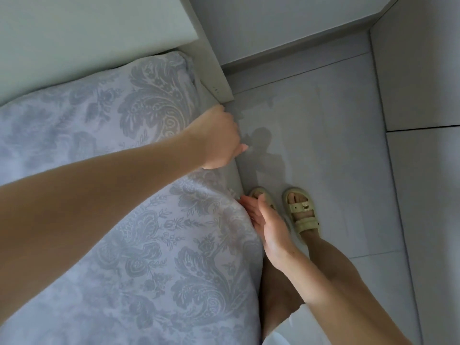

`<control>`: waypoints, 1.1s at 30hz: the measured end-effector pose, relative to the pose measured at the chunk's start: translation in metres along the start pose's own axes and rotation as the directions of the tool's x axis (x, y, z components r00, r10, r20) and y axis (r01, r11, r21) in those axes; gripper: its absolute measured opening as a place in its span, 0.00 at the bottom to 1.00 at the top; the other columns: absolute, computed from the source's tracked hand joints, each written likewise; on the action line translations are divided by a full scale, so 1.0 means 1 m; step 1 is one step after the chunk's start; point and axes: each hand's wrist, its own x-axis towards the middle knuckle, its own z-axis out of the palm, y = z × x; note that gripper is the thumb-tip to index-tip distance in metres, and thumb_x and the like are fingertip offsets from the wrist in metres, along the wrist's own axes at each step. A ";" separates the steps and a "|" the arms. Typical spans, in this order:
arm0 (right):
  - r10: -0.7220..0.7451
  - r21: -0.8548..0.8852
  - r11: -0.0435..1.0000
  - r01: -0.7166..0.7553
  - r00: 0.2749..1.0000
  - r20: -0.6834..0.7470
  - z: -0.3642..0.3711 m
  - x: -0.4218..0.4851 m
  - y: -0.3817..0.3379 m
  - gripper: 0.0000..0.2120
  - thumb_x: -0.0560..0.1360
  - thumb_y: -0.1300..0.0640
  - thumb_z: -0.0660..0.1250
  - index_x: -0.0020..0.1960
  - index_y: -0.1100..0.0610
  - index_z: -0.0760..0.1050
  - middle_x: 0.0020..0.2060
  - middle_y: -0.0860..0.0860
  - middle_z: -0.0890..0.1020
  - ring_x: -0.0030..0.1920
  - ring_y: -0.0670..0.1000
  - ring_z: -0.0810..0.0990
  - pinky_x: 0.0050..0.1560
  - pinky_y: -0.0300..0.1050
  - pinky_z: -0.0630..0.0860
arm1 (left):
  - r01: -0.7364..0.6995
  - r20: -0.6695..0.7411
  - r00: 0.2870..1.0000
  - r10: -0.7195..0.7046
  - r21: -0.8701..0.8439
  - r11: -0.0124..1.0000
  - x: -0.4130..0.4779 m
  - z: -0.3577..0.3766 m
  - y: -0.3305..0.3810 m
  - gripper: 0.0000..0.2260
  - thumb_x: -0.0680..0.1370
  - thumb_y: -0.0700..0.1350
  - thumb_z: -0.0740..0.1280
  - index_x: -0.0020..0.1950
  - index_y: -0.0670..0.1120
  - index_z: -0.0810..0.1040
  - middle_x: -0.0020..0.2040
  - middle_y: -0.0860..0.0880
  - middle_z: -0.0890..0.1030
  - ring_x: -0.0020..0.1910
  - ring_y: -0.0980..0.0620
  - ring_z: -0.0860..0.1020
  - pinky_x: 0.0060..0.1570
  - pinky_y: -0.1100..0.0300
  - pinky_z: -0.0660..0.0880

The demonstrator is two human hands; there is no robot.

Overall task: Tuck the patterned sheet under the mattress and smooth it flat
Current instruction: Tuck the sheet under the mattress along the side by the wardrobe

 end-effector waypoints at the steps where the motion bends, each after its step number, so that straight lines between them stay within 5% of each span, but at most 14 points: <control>1: -0.006 0.000 1.000 0.006 1.000 0.026 -0.001 -0.001 0.001 0.18 0.81 0.46 0.49 0.56 0.51 0.76 0.53 0.44 0.83 0.55 0.40 0.79 0.56 0.38 0.74 | -0.045 -0.059 0.997 0.040 -0.079 0.996 -0.004 0.003 0.012 0.27 0.82 0.54 0.43 0.47 0.46 0.80 0.44 0.48 0.80 0.49 0.45 0.76 0.56 0.51 0.69; 6: -0.041 -0.019 0.999 0.044 0.991 0.127 -0.003 -0.006 0.011 0.17 0.82 0.48 0.48 0.59 0.47 0.75 0.52 0.40 0.83 0.55 0.39 0.79 0.50 0.33 0.75 | -0.032 0.233 0.970 0.074 -0.180 0.983 -0.018 0.024 0.044 0.30 0.81 0.56 0.41 0.53 0.43 0.80 0.51 0.46 0.80 0.54 0.44 0.76 0.60 0.49 0.70; 10: -0.039 -0.027 0.999 0.047 0.973 0.227 0.003 -0.009 0.019 0.19 0.77 0.43 0.50 0.62 0.45 0.73 0.56 0.41 0.81 0.59 0.41 0.78 0.52 0.34 0.76 | -0.057 0.299 0.953 0.048 0.021 0.998 -0.008 0.024 0.049 0.23 0.83 0.54 0.43 0.66 0.52 0.73 0.58 0.50 0.79 0.62 0.47 0.73 0.71 0.46 0.56; 15: -0.036 0.110 0.994 -0.001 0.942 0.333 0.006 -0.007 0.020 0.25 0.76 0.40 0.50 0.68 0.47 0.68 0.62 0.44 0.78 0.64 0.44 0.75 0.62 0.41 0.72 | -0.028 0.347 0.938 -0.004 0.087 0.996 -0.012 0.009 0.058 0.20 0.83 0.52 0.43 0.66 0.53 0.71 0.53 0.48 0.80 0.56 0.45 0.75 0.67 0.45 0.54; 20: 0.195 0.040 0.972 -0.232 0.890 0.413 0.023 0.031 0.013 0.38 0.74 0.29 0.43 0.70 0.53 0.69 0.64 0.53 0.77 0.64 0.53 0.75 0.66 0.51 0.69 | 0.018 0.317 0.948 -0.029 0.039 0.999 -0.022 -0.001 0.050 0.21 0.84 0.51 0.41 0.69 0.50 0.68 0.62 0.45 0.77 0.63 0.43 0.72 0.69 0.44 0.53; 25: 0.298 -0.034 0.949 -0.313 0.859 0.415 0.009 0.038 0.013 0.46 0.69 0.24 0.41 0.69 0.54 0.70 0.65 0.55 0.76 0.66 0.56 0.73 0.70 0.56 0.64 | 0.022 0.039 0.999 -0.015 -0.166 0.986 -0.018 0.009 0.053 0.29 0.82 0.55 0.41 0.46 0.44 0.78 0.44 0.46 0.80 0.44 0.46 0.74 0.62 0.49 0.66; 27: 0.308 -0.014 0.942 -0.335 0.848 0.431 -0.004 0.026 0.025 0.46 0.69 0.24 0.40 0.70 0.55 0.69 0.64 0.55 0.77 0.65 0.56 0.74 0.69 0.55 0.66 | -0.016 0.078 0.997 0.029 -0.164 0.986 -0.024 0.015 0.062 0.29 0.81 0.56 0.40 0.38 0.45 0.75 0.39 0.47 0.79 0.44 0.46 0.76 0.62 0.50 0.68; 30: 0.283 0.039 0.941 -0.336 0.845 0.453 -0.001 0.017 0.046 0.43 0.70 0.24 0.42 0.68 0.51 0.71 0.64 0.55 0.77 0.65 0.55 0.74 0.69 0.56 0.65 | -0.032 0.212 0.977 0.031 0.003 0.999 -0.028 0.024 0.074 0.30 0.82 0.56 0.39 0.52 0.46 0.79 0.48 0.48 0.81 0.53 0.47 0.76 0.66 0.50 0.64; 33: 0.245 0.067 0.954 -0.292 0.890 0.385 0.018 0.023 0.046 0.36 0.73 0.27 0.43 0.57 0.48 0.79 0.60 0.54 0.79 0.63 0.55 0.76 0.69 0.55 0.67 | -0.001 0.274 0.961 -0.030 0.109 0.994 -0.021 0.020 0.080 0.25 0.83 0.53 0.40 0.66 0.48 0.72 0.60 0.46 0.78 0.62 0.45 0.73 0.70 0.47 0.58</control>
